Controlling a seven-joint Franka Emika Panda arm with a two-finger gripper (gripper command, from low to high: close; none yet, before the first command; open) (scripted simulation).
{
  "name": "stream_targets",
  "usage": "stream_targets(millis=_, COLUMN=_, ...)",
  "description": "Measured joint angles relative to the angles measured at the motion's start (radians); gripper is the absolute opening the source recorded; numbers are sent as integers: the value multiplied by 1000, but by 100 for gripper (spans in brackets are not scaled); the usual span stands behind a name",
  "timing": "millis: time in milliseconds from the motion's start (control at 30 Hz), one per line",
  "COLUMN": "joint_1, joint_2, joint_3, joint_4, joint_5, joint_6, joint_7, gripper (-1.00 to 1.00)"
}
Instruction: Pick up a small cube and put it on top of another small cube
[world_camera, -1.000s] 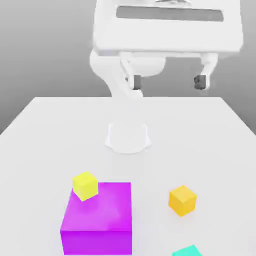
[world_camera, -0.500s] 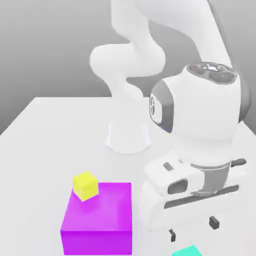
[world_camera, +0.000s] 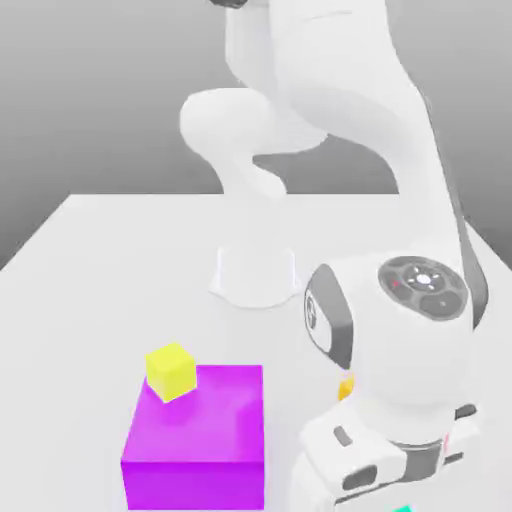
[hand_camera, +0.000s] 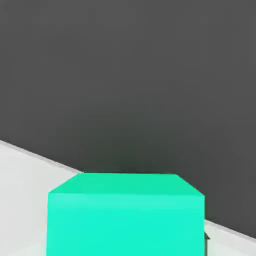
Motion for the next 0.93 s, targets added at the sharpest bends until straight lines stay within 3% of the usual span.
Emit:
stream_targets(millis=267, joint_1=-86, joint_2=-289, joint_3=-98, joint_4=-189, joint_5=48, joint_6=-98, joint_7=120, gripper=-100)
stream_targets(millis=667, joint_1=-299, joint_2=-715, joint_3=-194, joint_4=-489, joint_5=29, joint_6=-223, joint_7=385, gripper=-100)
stream_targets(millis=833, joint_1=-314, joint_2=-604, joint_3=-202, joint_4=-549, joint_5=38, joint_6=-51, joint_7=396, gripper=-100)
stream_targets(millis=867, joint_1=-314, joint_2=-586, joint_3=-203, joint_4=-554, joint_5=39, joint_6=-28, joint_7=395, gripper=100)
stream_targets(millis=933, joint_1=-314, joint_2=-586, joint_3=-203, joint_4=-554, joint_5=39, joint_6=-28, joint_7=395, gripper=100)
